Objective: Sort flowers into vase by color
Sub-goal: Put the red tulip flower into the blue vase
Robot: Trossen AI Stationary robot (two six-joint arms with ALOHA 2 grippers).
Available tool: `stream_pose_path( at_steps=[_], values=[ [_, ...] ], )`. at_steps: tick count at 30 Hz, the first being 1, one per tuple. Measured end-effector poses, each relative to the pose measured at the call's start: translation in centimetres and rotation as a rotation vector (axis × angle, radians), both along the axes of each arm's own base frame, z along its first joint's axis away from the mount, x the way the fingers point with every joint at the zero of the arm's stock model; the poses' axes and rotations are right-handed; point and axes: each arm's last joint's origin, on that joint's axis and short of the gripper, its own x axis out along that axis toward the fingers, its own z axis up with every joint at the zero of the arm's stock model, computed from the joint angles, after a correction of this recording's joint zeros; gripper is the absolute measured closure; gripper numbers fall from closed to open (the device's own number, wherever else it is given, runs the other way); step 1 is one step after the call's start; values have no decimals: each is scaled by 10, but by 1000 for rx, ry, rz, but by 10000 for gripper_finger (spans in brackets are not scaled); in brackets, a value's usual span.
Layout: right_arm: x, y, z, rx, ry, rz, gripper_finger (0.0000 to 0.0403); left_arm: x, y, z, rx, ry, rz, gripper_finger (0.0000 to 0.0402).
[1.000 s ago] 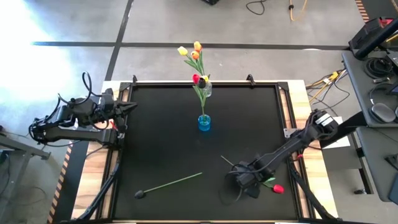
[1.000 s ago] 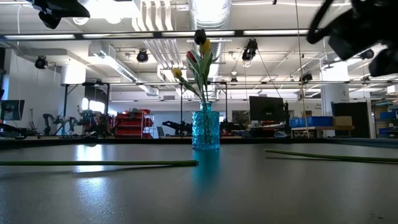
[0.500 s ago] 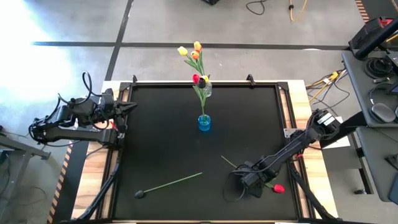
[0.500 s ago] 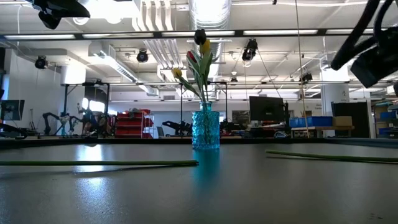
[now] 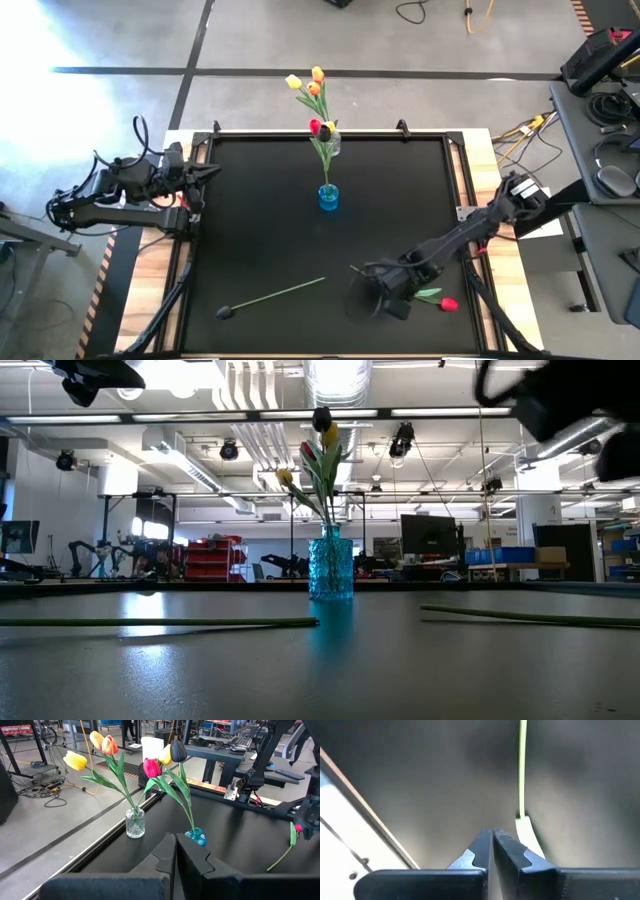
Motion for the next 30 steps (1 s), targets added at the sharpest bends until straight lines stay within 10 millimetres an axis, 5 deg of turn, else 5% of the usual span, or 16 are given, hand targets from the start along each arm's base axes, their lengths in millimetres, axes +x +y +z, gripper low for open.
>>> stream_pose_path(
  at_steps=[6,11,21,30],
  values=[
    [28,-22,19,-40,-87,-11,390,5,0,-1,7,26,-2,402],
    [33,-21,45,-89,-171,-41,390,14,-1,-3,-24,55,-54,402],
    [-22,11,61,-240,-352,-239,394,55,-8,-14,-142,201,-299,402],
    [-70,-12,54,-192,-544,-295,394,131,-12,-11,-220,177,-480,402]
  ],
)
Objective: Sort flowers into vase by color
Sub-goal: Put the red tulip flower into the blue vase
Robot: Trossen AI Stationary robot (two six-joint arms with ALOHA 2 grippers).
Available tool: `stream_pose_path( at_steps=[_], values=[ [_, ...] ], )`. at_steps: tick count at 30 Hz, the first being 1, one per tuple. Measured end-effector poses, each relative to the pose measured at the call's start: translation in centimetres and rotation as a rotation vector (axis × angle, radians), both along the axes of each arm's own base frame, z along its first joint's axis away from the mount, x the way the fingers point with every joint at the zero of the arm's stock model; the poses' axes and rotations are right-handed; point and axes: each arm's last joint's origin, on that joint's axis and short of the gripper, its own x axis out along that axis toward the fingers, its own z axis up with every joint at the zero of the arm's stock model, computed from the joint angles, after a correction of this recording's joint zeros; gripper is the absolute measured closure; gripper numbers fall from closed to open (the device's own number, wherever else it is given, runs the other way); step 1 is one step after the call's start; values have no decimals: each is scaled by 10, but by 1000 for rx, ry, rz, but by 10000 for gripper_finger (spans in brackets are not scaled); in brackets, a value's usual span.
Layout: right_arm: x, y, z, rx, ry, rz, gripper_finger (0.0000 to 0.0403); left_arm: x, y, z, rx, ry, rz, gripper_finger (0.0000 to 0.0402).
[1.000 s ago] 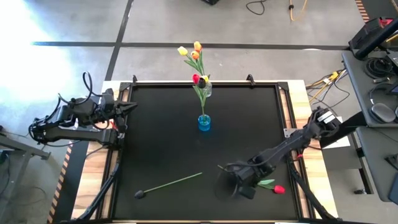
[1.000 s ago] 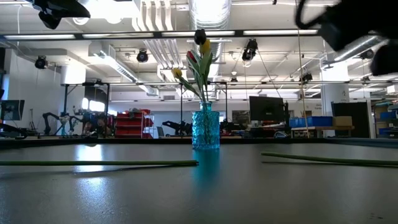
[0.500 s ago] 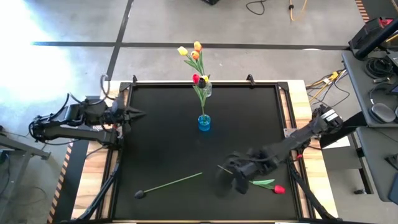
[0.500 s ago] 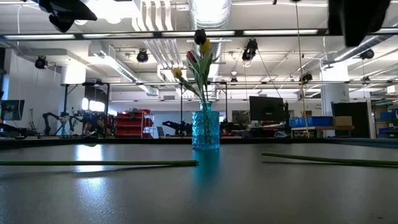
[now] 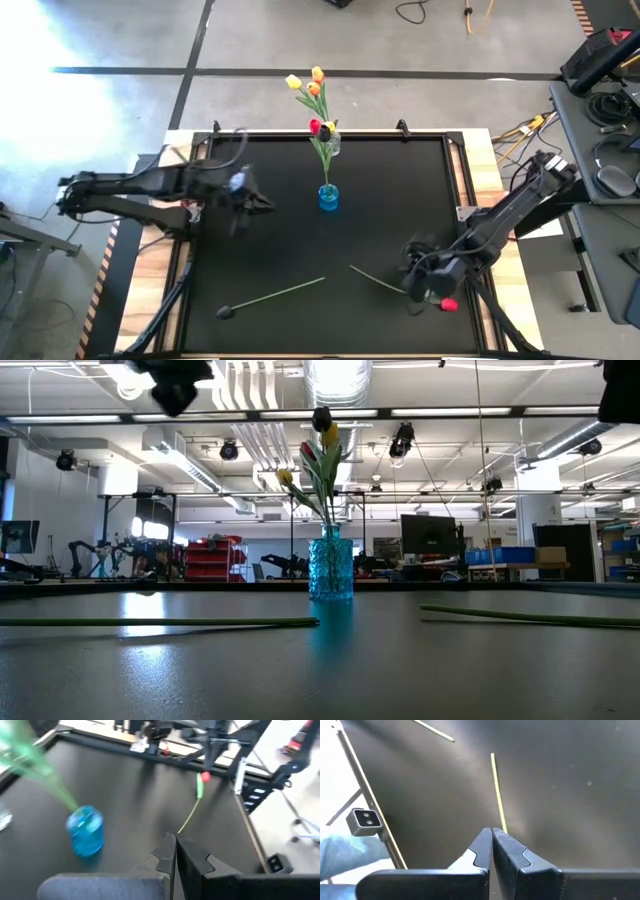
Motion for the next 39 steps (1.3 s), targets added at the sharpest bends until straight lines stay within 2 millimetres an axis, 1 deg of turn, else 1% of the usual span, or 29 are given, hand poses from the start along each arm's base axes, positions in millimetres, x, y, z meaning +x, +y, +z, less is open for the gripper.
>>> stream_pose_path(
  at_steps=[3,5,8,11,14,16,20,23,28,33,35,37,39],
  values=[
    [-13,-12,3,-16,-59,22,394,34,-1,8,-15,24,-51,402],
    [-22,-21,7,-41,-105,35,394,59,-4,12,5,55,-95,402],
    [-35,-35,13,-80,-173,52,394,95,-11,17,55,86,-153,402],
    [-50,-49,18,-115,-205,46,394,132,-21,20,99,80,-212,402],
    [-64,-62,22,-152,-210,26,394,167,-32,17,79,75,-310,402],
    [-72,-70,25,-173,-214,3,394,191,-39,11,44,87,-371,402],
    [-84,-83,30,-195,-257,-66,394,236,-53,-4,18,118,-431,402],
    [-91,-89,34,-196,-293,-89,394,265,-64,-15,27,144,-461,402],
    [-98,-97,37,-209,-335,-124,394,308,-78,-45,23,229,-483,402],
    [-106,-104,36,-199,-312,-162,394,343,-92,-73,14,281,-495,402],
    [-109,-107,34,-197,-297,-186,394,348,-98,-88,-10,260,-498,402],
    [-111,-109,33,-191,-284,-208,394,347,-102,-104,-48,291,-486,402],
    [-113,-110,33,-191,-279,-218,394,346,-104,-110,-66,308,-474,402]
  ],
)
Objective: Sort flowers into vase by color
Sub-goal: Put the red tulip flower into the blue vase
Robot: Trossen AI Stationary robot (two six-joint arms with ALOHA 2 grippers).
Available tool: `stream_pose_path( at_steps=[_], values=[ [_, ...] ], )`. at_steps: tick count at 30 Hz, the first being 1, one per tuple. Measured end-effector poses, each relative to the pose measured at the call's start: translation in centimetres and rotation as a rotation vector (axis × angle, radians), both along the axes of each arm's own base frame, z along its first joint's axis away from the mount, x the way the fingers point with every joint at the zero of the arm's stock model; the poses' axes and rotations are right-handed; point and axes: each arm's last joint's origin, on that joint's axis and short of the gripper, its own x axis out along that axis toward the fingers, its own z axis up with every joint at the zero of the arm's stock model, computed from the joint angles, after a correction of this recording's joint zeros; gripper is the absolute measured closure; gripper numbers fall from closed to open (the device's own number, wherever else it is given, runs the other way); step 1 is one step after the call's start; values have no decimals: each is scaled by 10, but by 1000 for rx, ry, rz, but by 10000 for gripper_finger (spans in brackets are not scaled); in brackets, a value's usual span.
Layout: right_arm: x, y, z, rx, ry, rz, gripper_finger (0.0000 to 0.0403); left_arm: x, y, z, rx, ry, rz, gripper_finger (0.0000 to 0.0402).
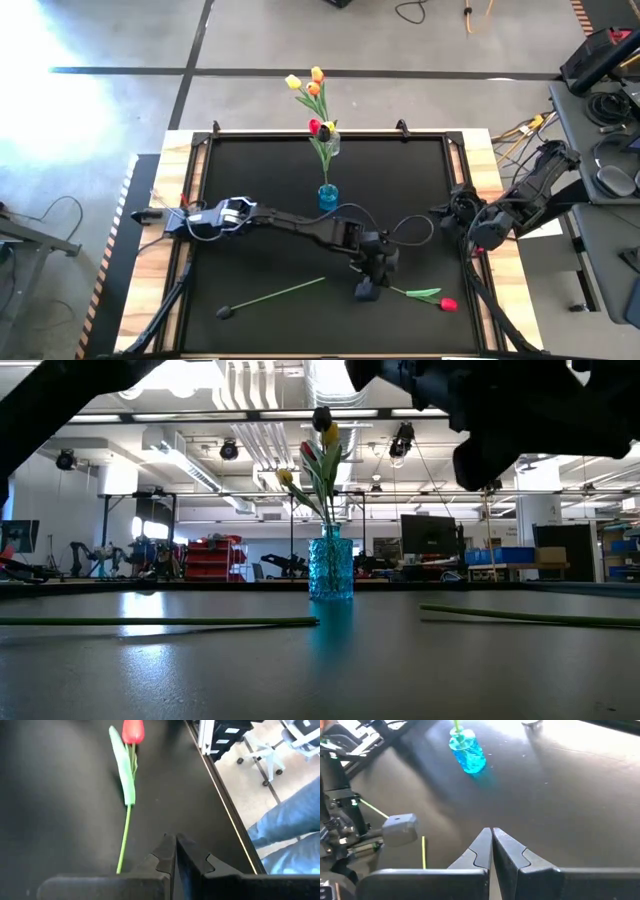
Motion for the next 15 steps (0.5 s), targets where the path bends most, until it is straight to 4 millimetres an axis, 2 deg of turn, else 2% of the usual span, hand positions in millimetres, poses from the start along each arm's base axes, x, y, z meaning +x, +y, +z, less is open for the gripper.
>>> stream_pose_path(
  at_steps=[9,15],
  values=[
    [-2,-2,1,-46,-5,27,394,4,-5,-15,63,-34,104,402],
    [-1,-1,1,-46,-6,27,394,12,-3,-55,90,27,147,393]
  ],
)
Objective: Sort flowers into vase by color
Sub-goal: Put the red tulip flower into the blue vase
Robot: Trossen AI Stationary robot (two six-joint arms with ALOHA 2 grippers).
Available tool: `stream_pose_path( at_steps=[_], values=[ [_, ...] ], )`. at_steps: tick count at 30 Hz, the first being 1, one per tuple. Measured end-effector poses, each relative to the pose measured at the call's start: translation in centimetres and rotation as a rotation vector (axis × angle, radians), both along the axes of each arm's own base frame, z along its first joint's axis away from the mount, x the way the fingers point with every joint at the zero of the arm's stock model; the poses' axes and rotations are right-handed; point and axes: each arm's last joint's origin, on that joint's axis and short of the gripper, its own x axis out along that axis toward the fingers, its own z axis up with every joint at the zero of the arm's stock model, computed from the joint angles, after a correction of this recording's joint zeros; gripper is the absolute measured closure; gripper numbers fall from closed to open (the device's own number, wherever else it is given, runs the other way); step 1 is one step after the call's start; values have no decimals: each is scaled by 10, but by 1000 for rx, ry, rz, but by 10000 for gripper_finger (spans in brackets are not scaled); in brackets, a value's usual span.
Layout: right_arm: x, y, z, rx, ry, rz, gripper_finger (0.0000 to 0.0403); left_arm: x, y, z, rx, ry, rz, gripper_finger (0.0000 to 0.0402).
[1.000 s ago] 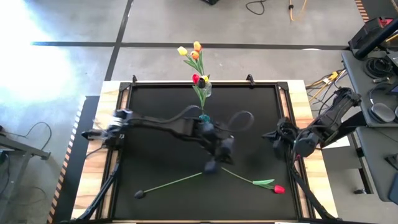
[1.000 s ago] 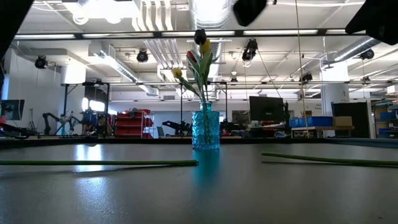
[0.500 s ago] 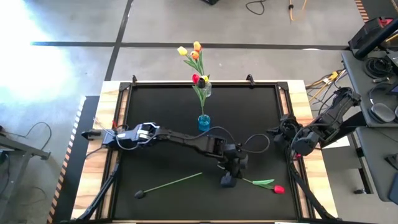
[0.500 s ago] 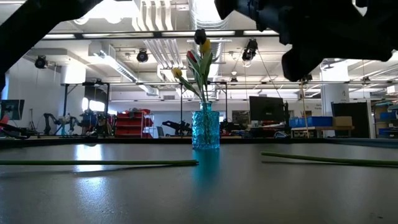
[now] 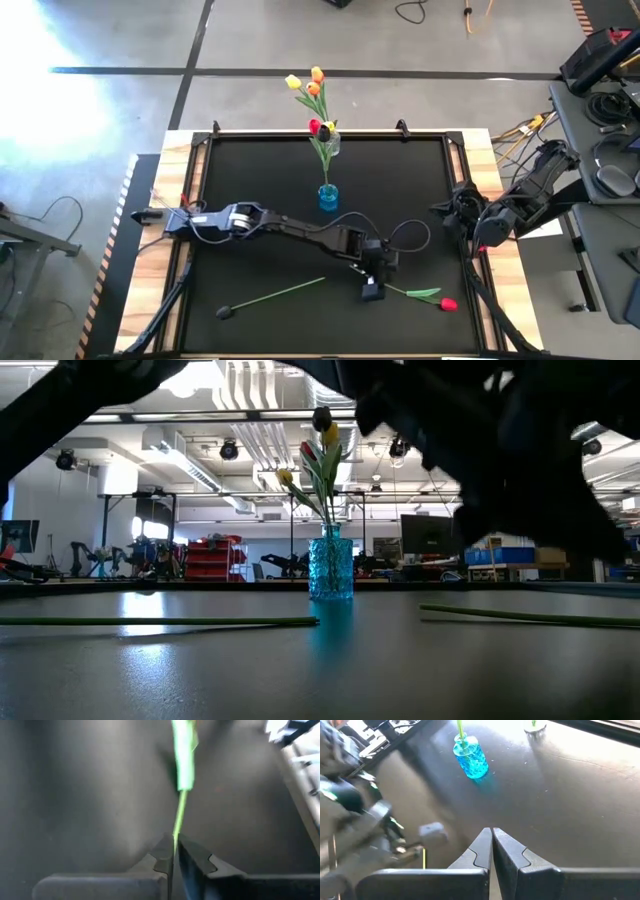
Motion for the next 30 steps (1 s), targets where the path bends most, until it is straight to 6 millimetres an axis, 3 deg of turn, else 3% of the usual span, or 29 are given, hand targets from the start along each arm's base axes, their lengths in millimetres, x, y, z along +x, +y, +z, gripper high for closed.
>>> stream_pose_path(
  at_steps=[6,11,15,19,25,30],
  values=[
    [0,0,0,4,-4,0,394,7,-4,-24,8,61,-17,342],
    [0,0,0,5,-4,0,394,10,-10,-25,28,56,-55,299],
    [0,0,0,5,-4,0,394,7,-10,-27,56,87,-43,288],
    [1,0,0,5,-4,0,394,4,-9,-31,106,126,-26,306],
    [1,1,0,6,-5,0,394,3,-11,-32,166,122,-43,389],
    [1,1,1,9,-10,1,394,1,-10,-24,194,125,-75,400]
  ],
)
